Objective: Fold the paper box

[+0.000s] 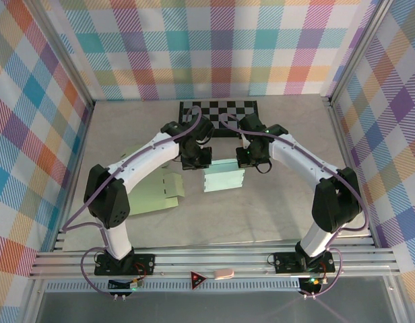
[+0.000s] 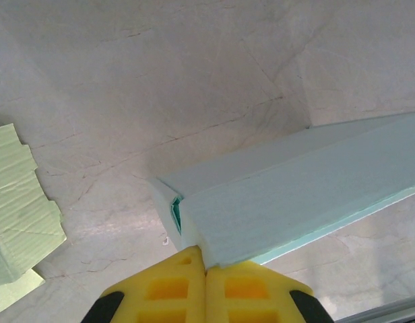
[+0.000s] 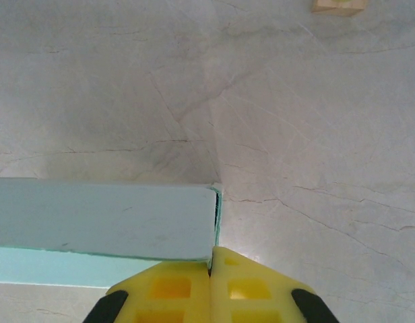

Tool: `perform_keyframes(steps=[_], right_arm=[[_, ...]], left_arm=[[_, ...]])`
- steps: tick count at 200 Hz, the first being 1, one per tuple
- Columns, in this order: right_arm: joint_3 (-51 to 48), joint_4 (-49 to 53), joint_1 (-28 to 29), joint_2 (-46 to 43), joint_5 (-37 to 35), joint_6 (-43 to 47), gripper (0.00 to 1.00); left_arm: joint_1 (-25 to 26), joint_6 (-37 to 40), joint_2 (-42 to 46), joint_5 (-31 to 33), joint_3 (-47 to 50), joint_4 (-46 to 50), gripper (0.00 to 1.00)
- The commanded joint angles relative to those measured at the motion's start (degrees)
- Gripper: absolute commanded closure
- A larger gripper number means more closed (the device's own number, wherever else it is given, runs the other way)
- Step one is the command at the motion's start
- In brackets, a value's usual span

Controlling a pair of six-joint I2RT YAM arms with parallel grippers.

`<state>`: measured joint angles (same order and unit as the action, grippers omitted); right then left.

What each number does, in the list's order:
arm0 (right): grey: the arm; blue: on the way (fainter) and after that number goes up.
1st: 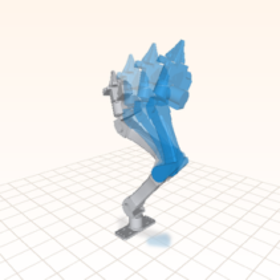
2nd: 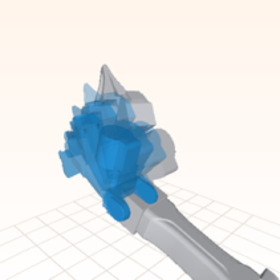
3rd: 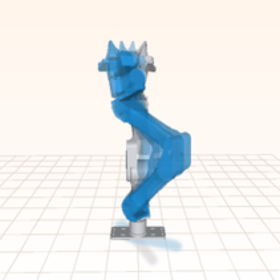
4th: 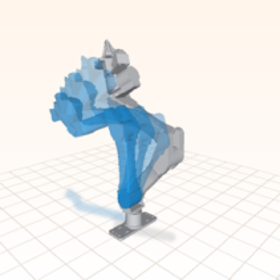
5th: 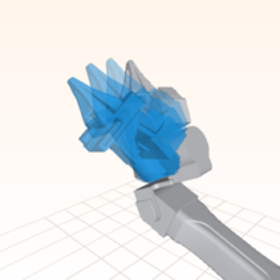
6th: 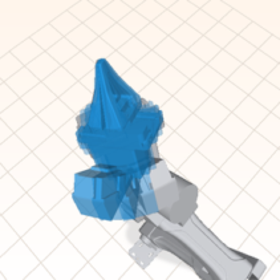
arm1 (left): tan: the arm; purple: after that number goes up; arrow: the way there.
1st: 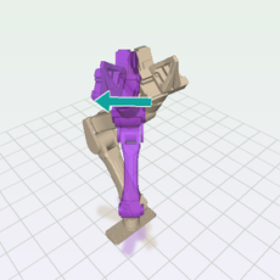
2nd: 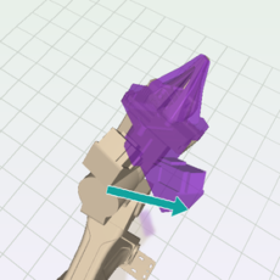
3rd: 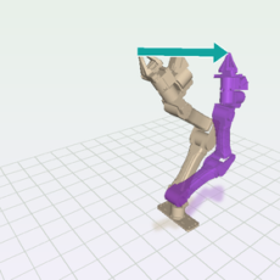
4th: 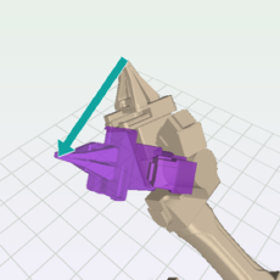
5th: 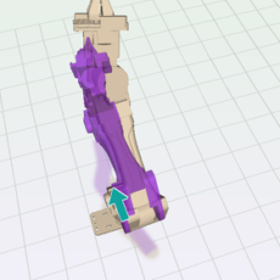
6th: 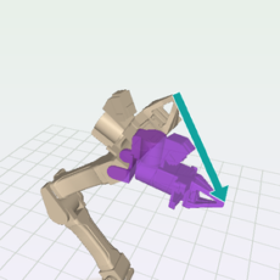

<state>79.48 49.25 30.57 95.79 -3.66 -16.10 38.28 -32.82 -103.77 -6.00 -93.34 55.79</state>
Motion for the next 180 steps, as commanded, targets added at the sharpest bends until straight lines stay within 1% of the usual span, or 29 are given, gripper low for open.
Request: perform_keyframes(steps=[1, 37, 73, 105, 135, 153, 180], right_arm=[[0.59, 2.29, 0.72, -0.98, 1.42, -0.88, 1.0], [0.85, 2.01, 0.73, -1.08, 1.32, -1.47, 1.0], [0.51, 1.68, 0.72, -0.84, 1.53, -1.81, 1.0], [-0.52, 0.78, 0.73, -1.47, 1.78, -2.01, 1.0], [-2.14, -0.41, 0.74, -2.0, 2.55, -1.88, 1.0], [-3.31, -1.24, 0.81, -2.95, 2.77, -1.89, 1.0], [-4.53, -1.7, 0.91, -4.1, 2.7, -1.89, 1.0]], left_arm=[[-0.85, -1.29, -0.69, -3.17, -2.84, 0.63, 1.0], [-1.02, -1.28, -2.0, -3.82, -4.63, 1.43, 1.0], [-1.02, -0.65, -1.7, -3.76, -3.03, 0.85, 1.0], [-0.93, 0.57, 0.54, -3.73, 2.09, -3.06, 1.0], [-0.02, 3.35, 4.0, -2.38, 8.86, -9.31, 1.0], [0.63, 3.64, 6.0, -1.76, 12.66, -12.98, 1.0], [2.07, 3.74, 7.31, 0.22, 14.34, -14.83, 1.0]])
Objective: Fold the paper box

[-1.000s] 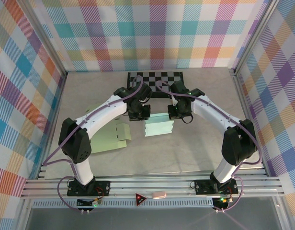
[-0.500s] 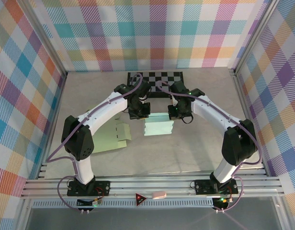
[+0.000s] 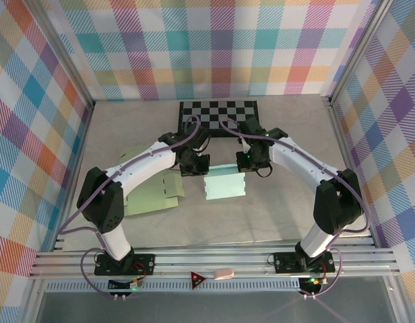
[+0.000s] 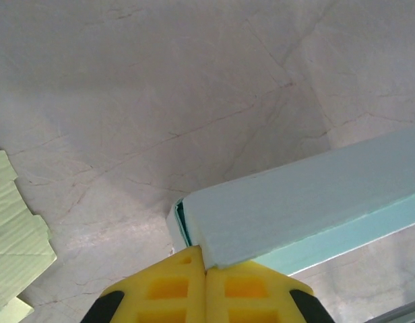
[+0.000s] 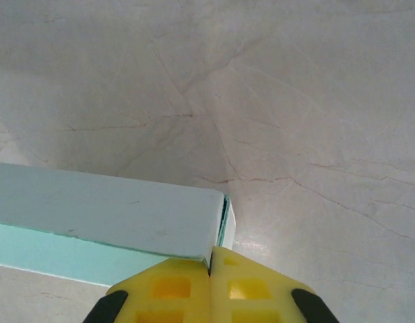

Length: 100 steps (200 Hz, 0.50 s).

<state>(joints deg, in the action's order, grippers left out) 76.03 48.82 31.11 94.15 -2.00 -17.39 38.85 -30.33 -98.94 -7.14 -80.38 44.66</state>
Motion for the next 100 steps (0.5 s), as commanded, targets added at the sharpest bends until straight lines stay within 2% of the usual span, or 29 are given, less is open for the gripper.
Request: perform_keyframes(steps=[1, 16, 61, 100], right_arm=[[-1.11, -1.22, 0.36, -2.47, 0.99, -0.62, 1.0], [-1.16, -1.03, 0.4, -3.09, 0.92, -1.01, 0.97], [-0.18, 0.17, 0.31, -6.0, 1.53, -4.09, 0.8], [-1.93, -0.37, 0.29, -10.85, 3.22, -12.25, 0.63]], left_arm=[[1.58, 1.24, 2.5, 1.48, 1.37, -3.71, 1.0], [2.1, 1.26, 2.74, 3.24, 1.4, -3.62, 1.0], [3.7, 1.33, 3.69, 8.27, 2.38, -5.15, 1.0], [6.26, 1.9, 4.96, 12.92, 3.99, -6.52, 1.0]])
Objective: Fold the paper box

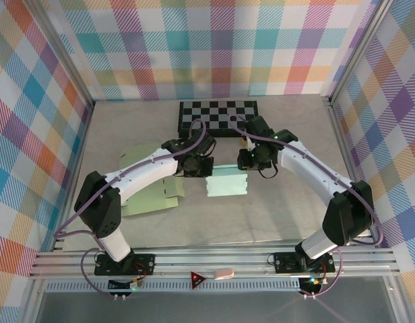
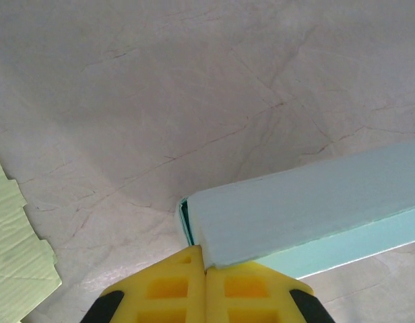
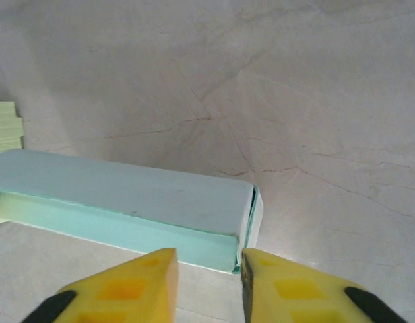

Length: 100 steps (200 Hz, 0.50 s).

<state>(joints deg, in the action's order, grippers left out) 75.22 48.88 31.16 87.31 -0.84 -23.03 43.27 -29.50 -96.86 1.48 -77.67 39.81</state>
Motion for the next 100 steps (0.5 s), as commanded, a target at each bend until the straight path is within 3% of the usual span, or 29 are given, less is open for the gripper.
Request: perform_keyframes(steps=[1, 45, 100], right_arm=[[-1.21, -0.49, 0.23, -4.13, 2.15, -6.91, 0.63], [-7.63, -4.47, -0.47, -11.96, 3.69, -29.93, 0.36], [-22.71, -22.49, -1.52, -20.69, 10.07, -59.28, 0.22]], left_arm=[[1.88, 1.04, 2.94, 4.41, 1.33, -1.67, 1.0], [4.14, 0.73, 5.51, 8.73, 4.62, -3.43, 1.0], [6.82, -0.54, 7.71, 12.18, 7.86, -5.01, 1.0]])
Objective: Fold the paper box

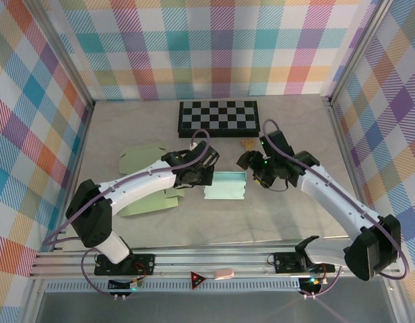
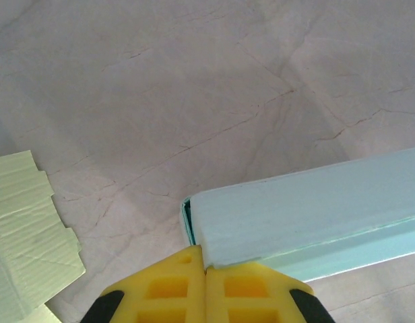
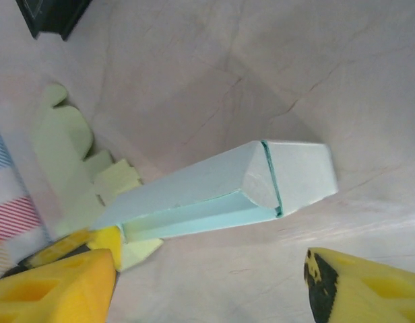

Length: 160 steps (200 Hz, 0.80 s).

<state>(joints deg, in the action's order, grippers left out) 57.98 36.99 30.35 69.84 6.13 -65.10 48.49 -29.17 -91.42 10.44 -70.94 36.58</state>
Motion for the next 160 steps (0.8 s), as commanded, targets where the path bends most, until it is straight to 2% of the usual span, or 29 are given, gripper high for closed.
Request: perform_keyframes(steps=[1, 15, 36, 59, 77, 114, 160], right_arm=[[-5.75, -11.01, -0.76, -3.31, 3.1, -17.49, 0.22], [-8.82, -14.83, -1.54, -4.57, 4.08, -20.51, 0.19], [-12.55, -17.69, -2.2, -4.87, 6.89, -24.11, 0.19], [-15.66, -20.16, -2.3, -5.89, 6.88, -25.12, 0.19], [-18.3, -23.97, -2.41, -6.06, 6.68, -26.48, 0.21], [-19.98, -26.08, -2.49, -5.1, 7.56, -26.55, 0.33], [-23.46, -30.45, -2.49, -5.51, 6.45, -27.64, 0.34]], left_arm=[[1.6, -0.92, 2.33, 3.25, 1.19, -1.82, 1.0], [2.02, -1.56, 2.7, 3.8, 1.81, -2.19, 1.0], [2.55, -2.44, 3.09, 4.24, 2.59, -2.34, 1.0], [2.83, -2.97, 3.48, 4.26, 3.3, -2.74, 1.0], [3.03, -3.39, 3.62, 4.19, 3.62, -3.0, 1.0], [3.39, -4.05, 4.28, 4.48, 4.22, -2.87, 1.0], [3.88, -4.63, 5.09, 4.36, 5.37, -3.44, 1.0]])
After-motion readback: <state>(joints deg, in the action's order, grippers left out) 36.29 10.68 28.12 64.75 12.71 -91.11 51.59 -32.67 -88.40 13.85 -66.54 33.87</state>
